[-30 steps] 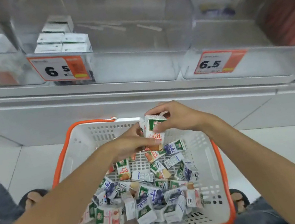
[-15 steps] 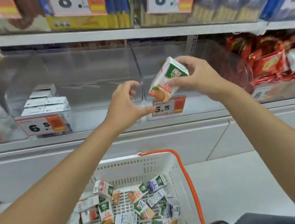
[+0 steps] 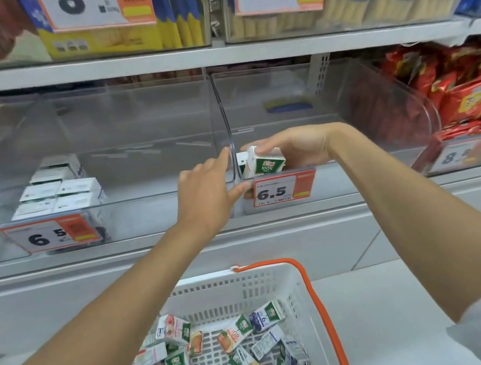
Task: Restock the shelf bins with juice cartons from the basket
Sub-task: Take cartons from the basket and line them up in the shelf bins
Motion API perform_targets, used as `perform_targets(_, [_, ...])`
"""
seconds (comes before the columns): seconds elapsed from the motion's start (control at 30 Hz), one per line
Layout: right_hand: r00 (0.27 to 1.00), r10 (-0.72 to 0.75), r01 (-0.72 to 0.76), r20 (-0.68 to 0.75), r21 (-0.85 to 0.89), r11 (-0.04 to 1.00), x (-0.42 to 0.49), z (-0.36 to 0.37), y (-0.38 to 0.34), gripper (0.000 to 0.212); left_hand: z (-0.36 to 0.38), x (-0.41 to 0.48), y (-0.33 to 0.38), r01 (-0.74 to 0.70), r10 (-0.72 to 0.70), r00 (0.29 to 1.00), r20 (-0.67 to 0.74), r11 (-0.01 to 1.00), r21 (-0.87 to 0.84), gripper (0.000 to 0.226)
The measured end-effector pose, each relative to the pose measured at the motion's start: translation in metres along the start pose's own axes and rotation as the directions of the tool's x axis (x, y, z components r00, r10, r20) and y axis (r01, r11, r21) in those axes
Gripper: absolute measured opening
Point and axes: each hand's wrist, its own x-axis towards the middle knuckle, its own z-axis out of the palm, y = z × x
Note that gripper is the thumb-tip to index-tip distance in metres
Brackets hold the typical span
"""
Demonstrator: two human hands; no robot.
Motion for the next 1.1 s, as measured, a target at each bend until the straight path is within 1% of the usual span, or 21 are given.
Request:
perform_targets(0.03, [1.000,-0.012,0.012,0.022,0.004,1.000,0.000,-0.001,0.001,0.054,0.000,-0.001,0.001,0.002,-0.002,1.000,-0.006,1.000,0.003,0.071])
perform_targets(0.1, [0.999,-0.033,0.033,0.016,-0.039,0.999,0.002,-0.001,0.002,0.052,0.000,-0.002,0.001,0.005,-0.005,1.000,-0.015,1.000,0.004,0.072])
perform_targets(0.17, [0.999,-0.037,0.034,-0.038,-0.084,0.996,0.003,0.000,0.002,0.050,-0.002,-0.002,0.001,0.008,-0.008,1.000,-0.009,1.000,0.001,0.072])
perform_targets(0.27, [0.988,-0.039,0.017,-0.152,-0.146,0.989,0.002,0.001,-0.002,0.042,-0.003,-0.002,0.002,0.007,-0.007,1.000,0.005,1.000,0.003,0.073])
perform_targets(0.37, [0.964,-0.090,0.021,-0.249,-0.266,0.964,-0.004,-0.001,-0.007,0.035,-0.003,-0.003,0.002,0.004,-0.004,1.000,-0.004,1.000,0.013,0.073])
perform_targets(0.43, [0.957,-0.114,0.024,-0.266,-0.319,0.948,-0.007,-0.002,-0.007,0.037,-0.002,-0.003,0.002,0.002,-0.002,1.000,-0.004,1.000,0.019,0.072])
perform_targets(0.53, [0.963,-0.124,0.026,-0.239,-0.373,0.927,-0.008,-0.002,0.000,0.048,-0.001,-0.004,0.002,-0.001,0.001,1.000,-0.005,1.000,0.014,0.073])
perform_targets(0.67, [0.929,-0.170,0.048,-0.330,-0.349,0.936,-0.008,-0.001,0.005,0.032,0.002,-0.004,0.001,0.002,-0.002,1.000,-0.010,0.999,0.032,0.074])
perform_targets(0.7, [0.920,-0.187,0.051,-0.345,-0.367,0.929,-0.006,-0.001,0.006,0.031,0.003,-0.004,0.001,0.002,-0.001,1.000,-0.014,0.999,0.042,0.074])
perform_targets(0.73, [0.914,-0.199,0.048,-0.352,-0.395,0.918,-0.004,0.000,0.008,0.033,0.004,-0.003,0.001,0.001,0.000,1.000,-0.020,0.999,0.050,0.074])
perform_targets(0.77, [0.917,-0.197,0.039,-0.348,-0.413,0.910,-0.002,0.001,0.009,0.042,0.004,-0.003,0.001,-0.002,0.003,1.000,-0.025,0.998,0.058,0.074])
perform_targets(0.8, [0.925,-0.177,0.025,-0.335,-0.413,0.910,0.001,0.002,0.009,0.057,0.005,-0.004,0.001,-0.003,0.005,1.000,-0.030,0.998,0.065,0.073])
perform_targets(0.83, [0.937,-0.136,-0.001,-0.322,-0.392,0.920,0.003,0.003,0.009,0.071,0.006,-0.005,0.001,-0.002,0.004,0.999,-0.035,0.998,0.070,0.073])
perform_targets(0.87, [0.947,-0.086,-0.035,-0.310,-0.363,0.931,0.006,0.003,0.009,0.076,0.007,-0.005,0.000,0.002,0.001,0.999,-0.039,0.997,0.075,0.073])
perform_targets(0.9, [0.954,-0.041,-0.064,-0.296,-0.335,0.940,0.009,0.002,0.008,0.070,0.007,-0.005,0.000,0.008,-0.005,0.999,-0.041,0.997,0.079,0.074])
perform_targets(0.97, [0.960,0.013,-0.099,-0.280,-0.296,0.950,0.014,0.003,0.007,0.051,0.008,-0.005,0.000,0.012,-0.009,0.999,-0.041,0.997,0.082,0.075])
perform_targets(1.1, [0.952,0.006,-0.060,-0.307,-0.168,0.984,0.026,0.000,0.008,0.035,0.008,-0.005,0.000,0.010,-0.008,0.999,-0.042,0.998,0.061,0.075])
